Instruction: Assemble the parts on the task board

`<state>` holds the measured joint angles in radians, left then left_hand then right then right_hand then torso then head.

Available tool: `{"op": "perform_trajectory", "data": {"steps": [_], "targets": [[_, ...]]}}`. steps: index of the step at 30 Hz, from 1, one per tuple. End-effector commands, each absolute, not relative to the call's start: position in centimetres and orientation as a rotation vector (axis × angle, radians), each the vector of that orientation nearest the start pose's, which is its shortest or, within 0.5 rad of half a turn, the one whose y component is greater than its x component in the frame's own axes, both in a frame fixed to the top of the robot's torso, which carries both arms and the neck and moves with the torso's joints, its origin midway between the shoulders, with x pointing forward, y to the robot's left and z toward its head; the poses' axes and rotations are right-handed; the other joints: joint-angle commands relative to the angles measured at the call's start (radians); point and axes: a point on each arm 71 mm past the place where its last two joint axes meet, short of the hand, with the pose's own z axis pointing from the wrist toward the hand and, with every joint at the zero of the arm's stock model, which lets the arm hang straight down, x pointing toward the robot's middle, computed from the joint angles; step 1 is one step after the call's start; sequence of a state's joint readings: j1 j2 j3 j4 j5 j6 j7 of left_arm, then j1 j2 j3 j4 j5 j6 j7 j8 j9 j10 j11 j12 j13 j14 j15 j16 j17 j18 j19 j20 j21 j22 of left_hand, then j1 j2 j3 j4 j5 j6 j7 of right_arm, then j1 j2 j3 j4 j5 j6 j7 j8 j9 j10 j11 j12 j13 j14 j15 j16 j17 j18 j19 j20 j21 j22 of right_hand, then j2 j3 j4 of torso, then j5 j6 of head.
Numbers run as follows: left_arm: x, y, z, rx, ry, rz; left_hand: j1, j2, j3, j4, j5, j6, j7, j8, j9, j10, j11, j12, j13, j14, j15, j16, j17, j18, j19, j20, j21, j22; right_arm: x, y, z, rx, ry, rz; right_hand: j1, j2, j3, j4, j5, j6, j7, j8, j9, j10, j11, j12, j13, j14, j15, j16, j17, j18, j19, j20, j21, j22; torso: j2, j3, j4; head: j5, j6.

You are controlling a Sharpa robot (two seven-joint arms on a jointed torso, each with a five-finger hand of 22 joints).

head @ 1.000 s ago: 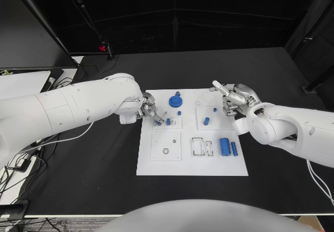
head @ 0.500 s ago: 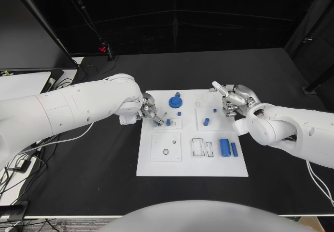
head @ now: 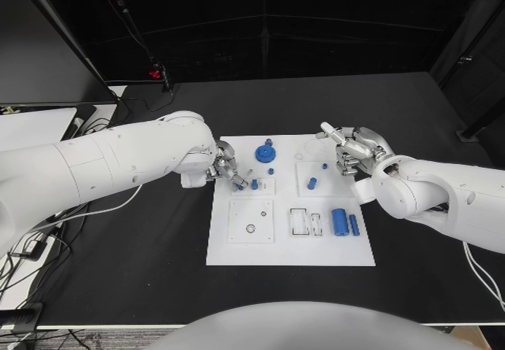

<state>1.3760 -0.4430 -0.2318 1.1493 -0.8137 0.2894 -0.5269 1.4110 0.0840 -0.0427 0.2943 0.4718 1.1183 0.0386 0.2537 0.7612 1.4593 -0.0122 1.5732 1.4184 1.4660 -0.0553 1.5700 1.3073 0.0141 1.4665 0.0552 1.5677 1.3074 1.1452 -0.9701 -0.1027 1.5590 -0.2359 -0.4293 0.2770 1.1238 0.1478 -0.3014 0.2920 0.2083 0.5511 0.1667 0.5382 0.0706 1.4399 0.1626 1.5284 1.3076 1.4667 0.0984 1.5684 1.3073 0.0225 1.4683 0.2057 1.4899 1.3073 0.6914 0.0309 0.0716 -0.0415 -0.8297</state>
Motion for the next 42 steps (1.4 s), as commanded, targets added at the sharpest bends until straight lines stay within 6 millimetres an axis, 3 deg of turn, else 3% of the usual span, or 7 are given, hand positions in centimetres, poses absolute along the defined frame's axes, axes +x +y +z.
{"op": "perform_trajectory", "data": {"steps": [1,42], "targets": [[52.74,11.98,-22.94,-0.1,2.551,-0.398,0.123,0.132,0.006,-0.001,-0.003,0.002,-0.006,-0.004,0.0,0.111,-0.011,-0.002,0.152,0.105,-0.006,0.001,0.263,-0.014,0.104,0.003,0.003,0.263,46.12,-26.54,-22.39,1.021,1.554,1.197,0.001,0.005,-0.004,0.0,0.006,-0.004,0.069,0.006,-0.001,-0.003,0.0,-0.004,0.145,0.104,0.006,0.002,0.263,0.008,0.006,0.007,-0.004,0.223,0.001,0.0003,0.0004,-0.001,-0.002],[52.69,12.58,-23.4,-0.102,2.584,-0.351,0.115,0.13,0.017,-0.002,-0.011,-0.001,-0.005,-0.007,-0.001,0.111,-0.01,-0.002,0.152,0.105,-0.005,0.001,0.263,-0.014,0.104,0.004,0.003,0.263,46.14,-26.55,-22.41,1.022,1.554,1.196,0.001,0.005,-0.004,0.0,0.006,-0.004,0.069,0.006,-0.001,-0.003,0.0,-0.004,0.145,0.104,0.006,0.002,0.263,0.008,0.006,0.007,-0.004,0.223,0.0,0.0002,0.0002,0.0,-0.001]]}}
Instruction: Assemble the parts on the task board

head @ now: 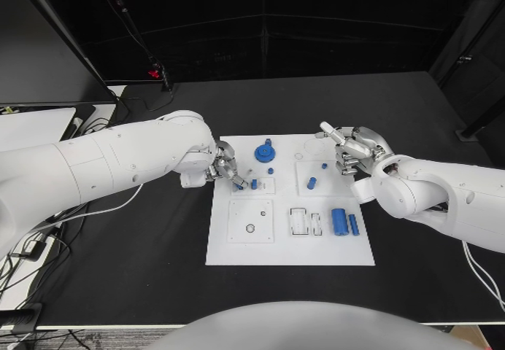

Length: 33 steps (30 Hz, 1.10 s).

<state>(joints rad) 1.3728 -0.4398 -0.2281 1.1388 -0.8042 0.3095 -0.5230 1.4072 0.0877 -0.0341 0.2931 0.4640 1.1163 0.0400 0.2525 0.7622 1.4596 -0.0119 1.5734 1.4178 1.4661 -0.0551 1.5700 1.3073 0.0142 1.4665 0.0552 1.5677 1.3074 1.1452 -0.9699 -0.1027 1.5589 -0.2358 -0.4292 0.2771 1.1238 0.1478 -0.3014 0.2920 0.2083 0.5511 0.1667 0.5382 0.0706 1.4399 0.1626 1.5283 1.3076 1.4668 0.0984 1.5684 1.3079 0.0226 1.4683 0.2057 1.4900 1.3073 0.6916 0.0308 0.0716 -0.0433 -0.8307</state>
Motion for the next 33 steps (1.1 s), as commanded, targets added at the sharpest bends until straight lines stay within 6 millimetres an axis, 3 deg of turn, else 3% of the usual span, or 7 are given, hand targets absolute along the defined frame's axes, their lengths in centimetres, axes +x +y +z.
{"op": "perform_trajectory", "data": {"steps": [1,13,22,28,33], "targets": [[52.7,12.61,-23.4,-0.103,2.583,-0.35,0.119,0.126,0.009,-0.001,-0.004,0.001,-0.006,-0.006,-0.002,0.111,-0.01,-0.003,0.153,0.105,-0.005,0.001,0.263,-0.014,0.104,0.004,0.003,0.263,46.14,-26.55,-22.41,1.022,1.554,1.196,0.001,0.005,-0.004,0.0,0.006,-0.004,0.068,0.006,-0.001,-0.003,0.0,-0.004,0.145,0.104,0.006,0.002,0.263,0.008,0.006,0.007,-0.004,0.223,0.0,0.0004,0.0004,0.002,0.0],[52.78,12.46,-23.39,-0.103,2.581,-0.352,0.113,0.123,0.015,0.0,-0.009,-0.003,-0.004,-0.009,-0.002,0.111,-0.009,-0.003,0.153,0.105,-0.004,0.001,0.263,-0.014,0.104,0.005,0.003,0.263,46.14,-26.5,-22.42,1.022,1.555,1.197,-0.001,0.007,-0.006,0.0,0.008,-0.005,0.069,0.008,-0.001,-0.001,0.0,-0.003,0.147,0.104,0.006,0.002,0.263,0.008,0.006,0.007,-0.004,0.223,0.0,-0.0004,-0.0003,0.001,-0.001],[52.7,12.29,-23.44,-0.09,2.589,-0.357,0.034,0.111,0.018,0.002,-0.039,-0.012,0.003,-0.019,-0.008,0.111,-0.001,-0.003,0.153,0.105,0.003,0.001,0.263,-0.014,0.104,0.011,0.003,0.263,46.14,-26.47,-22.41,1.022,1.555,1.197,-0.001,0.007,-0.006,0.0,0.008,-0.005,0.069,0.008,-0.001,-0.001,0.0,-0.003,0.147,0.104,0.006,0.002,0.263,0.008,0.006,0.007,-0.004,0.223,0.0,-0.0001,-0.0002,0.001,0.0],[52.61,12.2,-23.49,-0.084,2.598,-0.346,-0.045,0.096,-0.009,0.001,-0.058,-0.079,0.018,-0.038,-0.021,0.111,0.013,-0.003,0.153,0.105,0.012,0.001,0.263,-0.01,0.09,0.019,-0.008,0.258,46.14,-26.48,-22.42,1.022,1.556,1.197,-0.001,0.007,-0.006,0.0,0.008,-0.005,0.069,0.008,-0.001,0.0,0.0,-0.003,0.147,0.104,0.006,0.002,0.263,0.008,0.006,0.007,-0.004,0.223,0.0,-0.0002,-0.0001,0.001,-0.001],[52.57,12.25,-23.55,-0.08,2.607,-0.333,-0.071,0.086,-0.023,0.001,-0.068,-0.105,0.025,-0.032,-0.023,0.111,0.018,-0.003,0.153,0.105,0.018,0.001,0.263,-0.009,0.085,0.023,-0.012,0.256,46.13,-26.52,-22.41,1.023,1.555,1.195,-0.001,0.007,-0.006,0.0,0.008,-0.005,0.069,0.008,-0.001,0.0,0.0,-0.003,0.147,0.104,0.006,0.002,0.263,0.008,0.006,0.007,-0.004,0.223,0.0,-0.0005,-0.0009,0.001,-0.001]]}}
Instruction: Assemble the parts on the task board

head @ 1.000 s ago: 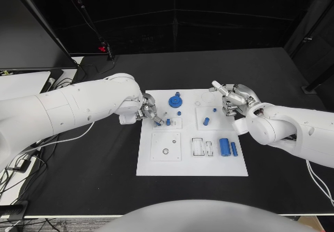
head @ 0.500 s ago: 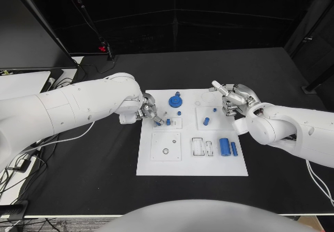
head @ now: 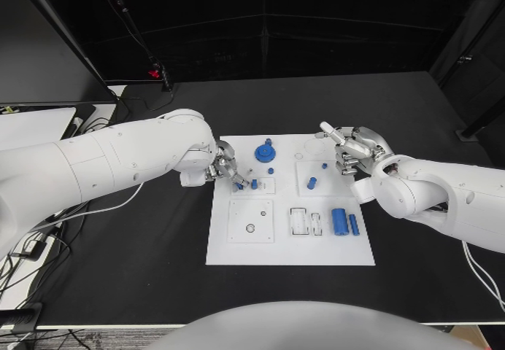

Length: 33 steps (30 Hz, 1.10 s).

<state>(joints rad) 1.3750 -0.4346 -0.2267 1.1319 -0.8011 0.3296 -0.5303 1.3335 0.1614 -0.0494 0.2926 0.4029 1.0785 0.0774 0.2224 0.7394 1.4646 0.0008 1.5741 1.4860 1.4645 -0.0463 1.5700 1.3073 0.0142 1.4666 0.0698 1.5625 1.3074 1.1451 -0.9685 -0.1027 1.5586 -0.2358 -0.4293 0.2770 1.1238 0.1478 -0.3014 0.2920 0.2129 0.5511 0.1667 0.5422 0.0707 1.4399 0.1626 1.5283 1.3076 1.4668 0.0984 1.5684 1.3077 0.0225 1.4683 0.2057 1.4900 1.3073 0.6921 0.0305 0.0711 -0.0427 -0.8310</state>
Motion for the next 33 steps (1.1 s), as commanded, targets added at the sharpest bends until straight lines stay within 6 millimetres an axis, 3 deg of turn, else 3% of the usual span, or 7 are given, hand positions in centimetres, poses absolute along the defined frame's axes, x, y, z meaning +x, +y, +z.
{"op": "perform_trajectory", "data": {"steps": [1,12,20,24,28,31,33], "targets": [[52.57,12.27,-23.56,-0.08,2.608,-0.331,-0.003,0.009,-0.012,0.001,-0.01,-0.07,-0.012,0.001,0.0,0.106,0.006,-0.003,0.085,0.106,0.01,0.001,0.263,-0.008,0.085,0.009,-0.007,0.256,46.13,-26.53,-22.41,1.023,1.555,1.195,-0.001,0.007,-0.006,0.0,0.004,-0.005,0.069,0.004,-0.001,0.0,0.0,-0.003,0.147,0.104,0.006,0.002,0.263,0.008,0.006,0.007,-0.004,0.223,0.0,-0.0001,-0.0002,-0.001,-0.001],[52.65,12.45,-23.53,-0.091,2.598,-0.341,-0.154,-0.012,-0.105,0.002,-0.067,-0.088,-0.006,0.041,-0.002,0.106,0.013,-0.003,0.085,0.106,0.018,0.001,0.263,-0.008,0.082,0.019,-0.009,0.255,46.12,-26.59,-22.42,1.024,1.555,1.193,-0.001,0.007,-0.006,0.0,0.004,-0.005,0.069,0.004,-0.001,0.0,0.0,-0.003,0.147,0.104,0.006,0.002,0.263,0.008,0.006,0.007,-0.004,0.223,-0.001,-0.0003,0.0002,-0.002,0.0],[52.57,12.46,-23.55,-0.082,2.604,-0.351,-0.165,-0.016,-0.116,0.001,-0.071,-0.09,-0.006,0.047,-0.002,0.106,0.013,-0.003,0.085,0.106,0.018,0.001,0.263,-0.007,0.081,0.02,-0.01,0.254,46.15,-26.64,-22.43,1.024,1.554,1.191,-0.001,0.007,-0.006,0.0,0.004,-0.005,0.069,0.004,-0.001,0.0,0.0,-0.003,0.147,0.104,0.006,0.002,0.263,0.008,0.006,0.007,-0.004,0.223,-0.001,0.0,0.0006,-0.002,0.001],[52.49,12.48,-23.53,-0.083,2.599,-0.362,-0.196,-0.017,-0.141,0.001,-0.086,-0.092,-0.007,0.069,0.005,0.106,0.012,-0.003,0.085,0.106,0.018,0.001,0.263,-0.008,0.083,0.02,-0.008,0.255,46.17,-26.68,-22.44,1.025,1.553,1.189,-0.001,0.007,-0.006,0.0,0.004,-0.005,0.069,0.004,-0.001,0.0,0.0,-0.003,0.147,0.104,0.006,0.002,0.263,0.008,0.006,0.007,-0.004,0.223,0.0,0.0,0.0008,-0.003,0.002],[52.42,12.66,-23.52,-0.085,2.597,-0.369,-0.243,-0.009,-0.174,0.0,-0.159,-0.103,-0.006,0.098,0.017,0.106,0.013,-0.003,0.085,0.106,0.019,0.001,0.263,-0.009,0.086,0.021,-0.006,0.256,46.18,-26.68,-22.45,1.025,1.554,1.189,-0.001,0.007,-0.006,0.0,0.004,-0.005,0.069,0.004,-0.001,0.0,0.0,-0.003,0.147,0.104,0.006,0.002,0.263,0.008,0.006,0.007,-0.004,0.223,0.0,0.0,0.0003,-0.004,0.003],[52.37,12.79,-23.47,-0.095,2.585,-0.381,-0.255,-0.008,-0.188,0.0,-0.18,-0.11,-0.005,0.111,0.022,0.106,0.014,-0.003,0.085,0.106,0.019,0.001,0.263,-0.009,0.086,0.021,-0.006,0.256,46.18,-26.69,-22.47,1.025,1.554,1.188,-0.001,0.008,-0.007,0.0,0.004,-0.004,0.068,0.005,-0.001,0.0,0.0,-0.003,0.147,0.104,0.006,0.002,0.263,0.008,0.005,0.007,-0.005,0.223,0.0,-0.0003,0.0008,-0.006,0.004],[52.38,12.87,-23.34,-0.112,2.558,-0.407,-0.247,-0.009,-0.195,-0.002,-0.185,-0.148,0.001,0.122,0.032,0.106,0.018,-0.003,0.085,0.106,0.021,0.001,0.263,-0.008,0.085,0.021,-0.007,0.256,46.17,-26.69,-22.52,1.026,1.555,1.188,-0.001,0.008,-0.007,0.0,0.004,-0.004,0.068,0.005,-0.001,0.0,0.0,-0.003,0.147,0.104,0.006,0.002,0.263,0.008,0.005,0.007,-0.005,0.223,-0.001,-0.0002,0.0008,-0.007,0.004]]}}
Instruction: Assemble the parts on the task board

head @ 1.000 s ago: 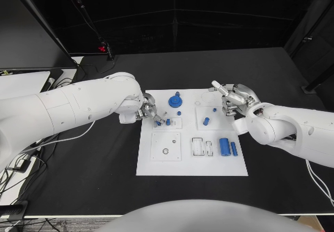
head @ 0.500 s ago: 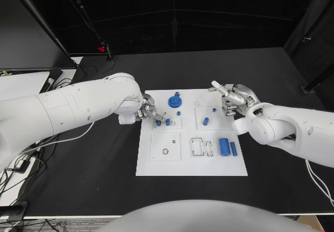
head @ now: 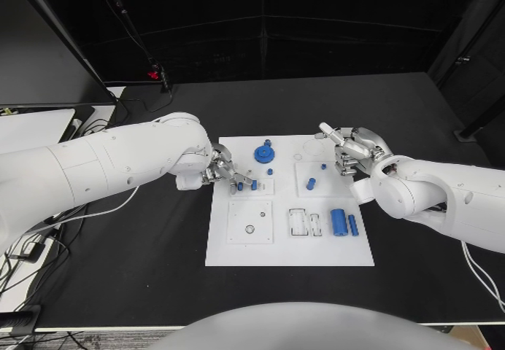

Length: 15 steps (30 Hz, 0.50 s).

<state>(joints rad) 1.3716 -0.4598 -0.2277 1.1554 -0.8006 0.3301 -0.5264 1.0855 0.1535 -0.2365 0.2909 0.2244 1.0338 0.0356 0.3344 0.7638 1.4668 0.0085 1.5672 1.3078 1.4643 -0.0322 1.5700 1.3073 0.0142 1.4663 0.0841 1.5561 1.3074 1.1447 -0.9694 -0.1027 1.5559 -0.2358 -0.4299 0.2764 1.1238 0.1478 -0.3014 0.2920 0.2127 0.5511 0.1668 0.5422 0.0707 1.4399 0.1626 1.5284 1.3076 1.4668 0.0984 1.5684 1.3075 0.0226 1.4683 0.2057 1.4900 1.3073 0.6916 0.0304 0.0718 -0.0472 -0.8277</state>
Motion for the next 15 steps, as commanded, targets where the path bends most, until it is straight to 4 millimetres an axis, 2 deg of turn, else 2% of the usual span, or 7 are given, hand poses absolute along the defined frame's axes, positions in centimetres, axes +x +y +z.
{"op": "perform_trajectory", "data": {"steps": [1,5,11,15], "targets": [[52.4,12.9,-23.3,-0.12,2.544,-0.421,0.005,-0.001,-0.013,0.001,-0.007,-0.124,0.045,0.025,0.018,0.104,0.015,0.004,0.263,0.106,0.009,0.001,0.264,-0.008,0.085,0.009,0.0,0.256,46.2,-26.7,-22.5,1.027,1.555,1.188,-0.001,0.008,-0.007,0.0,0.004,-0.004,0.068,0.005,-0.001,0.0,0.0,-0.003,0.147,0.104,0.006,0.002,0.263,0.008,0.005,0.007,-0.005,0.223,0.0,-0.0001,-0.0005,-0.003,0.001],[52.6,13.4,-22.3,-0.171,2.436,-0.516,0.024,-0.001,-0.032,-0.001,-0.008,-0.198,0.057,0.089,0.055,0.104,0.023,0.004,0.263,0.106,0.017,0.001,0.264,-0.007,0.081,0.015,-0.003,0.254,46.1,-26.7,-22.7,1.029,1.557,1.187,-0.001,0.008,-0.007,0.0,0.004,-0.004,0.068,0.005,-0.001,0.0,0.0,-0.003,0.147,0.104,0.006,0.002,0.263,0.008,0.005,0.007,-0.005,0.223,0.0,0.0001,-0.0004,-0.002,0.003],[53.2,14.5,-19.2,-0.237,2.186,-0.719,0.034,-0.009,-0.051,0.0,-0.006,-0.244,0.062,0.134,0.07,0.104,0.029,0.004,0.263,0.106,0.022,0.001,0.264,-0.004,0.071,0.02,-0.011,0.25,46.1,-26.8,-22.7,1.029,1.557,1.186,-0.001,0.008,-0.007,0.0,0.004,-0.004,0.068,0.005,-0.001,0.0,0.0,-0.003,0.147,0.104,0.006,0.002,0.263,0.008,0.005,0.007,-0.005,0.223,0.0,0.0022,0.0025,-0.003,0.005],[53.3,15.1,-17.5,-0.302,2.008,-0.856,0.063,-0.023,-0.067,-0.003,0.012,-0.299,0.072,0.177,0.063,0.102,0.037,0.002,0.262,0.106,0.029,0.001,0.264,-0.005,0.073,0.025,-0.009,0.251,46.1,-26.7,-22.8,1.028,1.557,1.187,-0.001,0.008,-0.007,0.0,0.004,-0.004,0.068,0.005,-0.001,0.0,0.0,-0.003,0.147,0.104,0.006,0.002,0.263,0.008,0.005,0.007,-0.005,0.223,0.0,0.001,0.0007,-0.002,0.007]]}}
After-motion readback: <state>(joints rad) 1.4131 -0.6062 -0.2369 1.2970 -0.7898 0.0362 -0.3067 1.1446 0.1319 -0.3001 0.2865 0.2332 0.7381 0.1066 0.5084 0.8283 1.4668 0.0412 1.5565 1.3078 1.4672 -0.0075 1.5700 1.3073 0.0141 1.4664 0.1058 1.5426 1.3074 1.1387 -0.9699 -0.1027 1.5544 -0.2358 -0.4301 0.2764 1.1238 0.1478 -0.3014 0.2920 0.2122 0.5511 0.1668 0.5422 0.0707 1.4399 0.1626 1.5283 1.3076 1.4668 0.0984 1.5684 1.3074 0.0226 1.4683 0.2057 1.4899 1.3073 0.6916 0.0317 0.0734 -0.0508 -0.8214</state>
